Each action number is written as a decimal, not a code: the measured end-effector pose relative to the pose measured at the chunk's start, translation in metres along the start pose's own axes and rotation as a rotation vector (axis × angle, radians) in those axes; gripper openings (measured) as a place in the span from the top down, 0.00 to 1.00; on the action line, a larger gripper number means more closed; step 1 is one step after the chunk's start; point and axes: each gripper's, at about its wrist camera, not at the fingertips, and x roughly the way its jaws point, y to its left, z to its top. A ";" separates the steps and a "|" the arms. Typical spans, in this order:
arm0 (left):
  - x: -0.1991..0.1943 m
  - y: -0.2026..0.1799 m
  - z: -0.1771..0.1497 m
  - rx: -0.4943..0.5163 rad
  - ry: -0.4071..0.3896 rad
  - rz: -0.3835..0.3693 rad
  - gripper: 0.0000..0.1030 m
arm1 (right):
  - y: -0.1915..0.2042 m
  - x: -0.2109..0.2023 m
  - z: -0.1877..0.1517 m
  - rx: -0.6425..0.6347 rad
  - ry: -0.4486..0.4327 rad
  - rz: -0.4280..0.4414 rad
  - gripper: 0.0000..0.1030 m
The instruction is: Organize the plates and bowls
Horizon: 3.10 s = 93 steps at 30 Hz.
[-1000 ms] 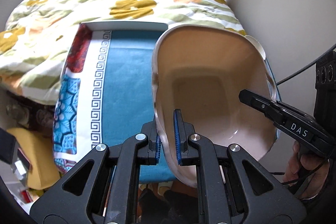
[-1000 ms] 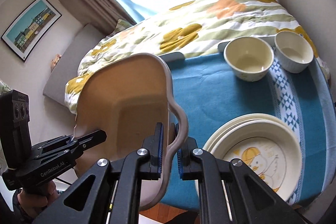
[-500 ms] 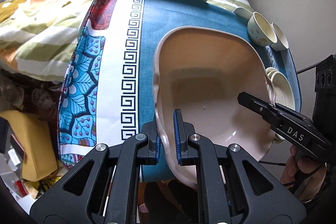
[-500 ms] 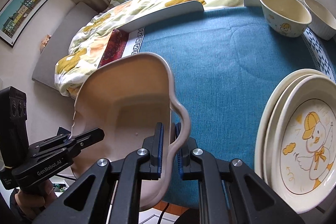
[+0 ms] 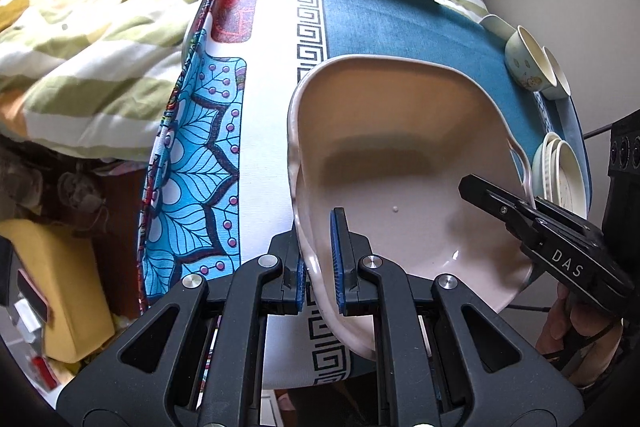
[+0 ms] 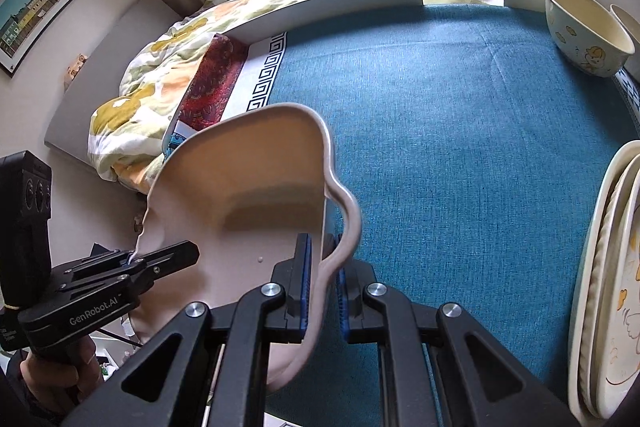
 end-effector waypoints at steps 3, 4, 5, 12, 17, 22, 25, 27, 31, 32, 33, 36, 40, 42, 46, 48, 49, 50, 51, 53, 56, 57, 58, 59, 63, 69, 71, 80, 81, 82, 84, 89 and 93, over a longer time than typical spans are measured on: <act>0.002 0.002 0.000 0.009 0.000 0.000 0.91 | -0.002 0.001 -0.002 0.028 -0.004 -0.002 0.90; 0.003 0.001 0.000 0.012 -0.002 0.003 0.91 | -0.003 0.001 -0.004 0.039 -0.006 -0.002 0.90; 0.003 0.001 0.000 0.016 -0.007 0.005 0.91 | -0.004 0.000 -0.005 0.043 -0.008 -0.004 0.90; 0.005 -0.006 0.000 0.041 -0.007 0.017 0.82 | -0.007 -0.001 -0.005 0.068 -0.008 -0.016 0.90; -0.001 -0.016 0.000 0.085 -0.061 0.064 0.32 | -0.005 -0.004 -0.005 0.081 -0.034 0.001 0.40; -0.007 -0.017 0.000 0.093 -0.069 0.080 0.32 | -0.010 -0.009 -0.006 0.097 -0.049 -0.007 0.40; -0.018 -0.013 -0.003 0.069 -0.075 0.086 0.32 | -0.012 -0.018 -0.007 0.100 -0.058 -0.007 0.40; -0.033 -0.011 -0.007 0.048 -0.087 0.098 0.32 | -0.012 -0.032 -0.009 0.089 -0.071 -0.012 0.40; -0.074 -0.020 -0.019 -0.002 -0.132 0.086 0.32 | -0.017 -0.074 -0.014 0.094 -0.095 0.004 0.40; -0.084 -0.026 -0.022 -0.008 -0.144 0.073 0.32 | -0.021 -0.087 -0.016 0.101 -0.112 0.005 0.40; -0.092 -0.034 -0.025 -0.006 -0.153 0.061 0.32 | -0.025 -0.101 -0.017 0.108 -0.130 0.003 0.40; -0.112 -0.068 -0.026 0.066 -0.158 0.022 0.30 | -0.040 -0.141 -0.014 0.115 -0.174 0.010 0.40; -0.134 -0.115 -0.014 0.164 -0.197 -0.015 0.15 | -0.058 -0.196 -0.002 0.067 -0.264 0.001 0.11; -0.142 -0.138 -0.004 0.178 -0.233 -0.043 0.07 | -0.067 -0.221 0.010 0.029 -0.314 -0.019 0.06; -0.141 -0.187 0.023 0.193 -0.283 -0.080 0.03 | -0.099 -0.254 0.042 -0.025 -0.321 -0.091 0.06; -0.133 -0.214 0.038 0.211 -0.293 -0.086 0.03 | -0.122 -0.260 0.057 -0.017 -0.315 -0.103 0.06; -0.128 -0.226 0.046 0.212 -0.293 -0.084 0.03 | -0.134 -0.261 0.064 -0.003 -0.312 -0.107 0.06; -0.122 -0.237 0.054 0.209 -0.295 -0.091 0.03 | -0.148 -0.261 0.071 0.022 -0.314 -0.126 0.06; -0.115 -0.248 0.063 0.200 -0.297 -0.103 0.03 | -0.160 -0.260 0.076 0.049 -0.317 -0.154 0.06; -0.096 -0.267 0.083 0.181 -0.291 -0.133 0.03 | -0.183 -0.250 0.091 0.076 -0.298 -0.146 0.06; -0.056 -0.291 0.115 0.156 -0.256 -0.132 0.03 | -0.216 -0.224 0.109 0.117 -0.252 -0.072 0.06; -0.040 -0.297 0.125 0.151 -0.238 -0.130 0.03 | -0.226 -0.212 0.114 0.127 -0.232 -0.056 0.06; -0.023 -0.303 0.134 0.142 -0.224 -0.116 0.04 | -0.235 -0.200 0.118 0.138 -0.214 -0.051 0.07; -0.006 -0.307 0.143 0.135 -0.208 -0.096 0.04 | -0.245 -0.188 0.120 0.150 -0.191 -0.042 0.08; 0.059 -0.314 0.169 0.122 -0.131 -0.052 0.11 | -0.276 -0.137 0.130 0.180 -0.102 0.015 0.25; 0.127 -0.315 0.189 0.097 -0.007 -0.023 0.32 | -0.295 -0.093 0.139 0.201 -0.049 0.071 0.42; 0.139 -0.317 0.191 0.107 0.009 -0.014 0.39 | -0.298 -0.085 0.143 0.201 -0.045 0.078 0.46; 0.159 -0.319 0.200 0.095 0.043 -0.041 0.89 | -0.304 -0.066 0.155 0.192 -0.032 0.100 0.77; 0.158 -0.322 0.200 0.109 0.042 -0.025 0.89 | -0.304 -0.066 0.155 0.188 -0.032 0.094 0.77; 0.158 -0.325 0.200 0.121 0.041 -0.009 0.90 | -0.303 -0.065 0.156 0.185 -0.031 0.092 0.78; 0.158 -0.326 0.200 0.121 0.039 -0.001 0.90 | -0.304 -0.065 0.156 0.183 -0.028 0.093 0.78; 0.154 -0.330 0.199 0.128 0.029 0.021 0.90 | -0.303 -0.064 0.158 0.172 -0.027 0.093 0.80; 0.140 -0.333 0.199 0.136 0.001 0.029 0.90 | -0.300 -0.069 0.160 0.158 -0.031 0.096 0.83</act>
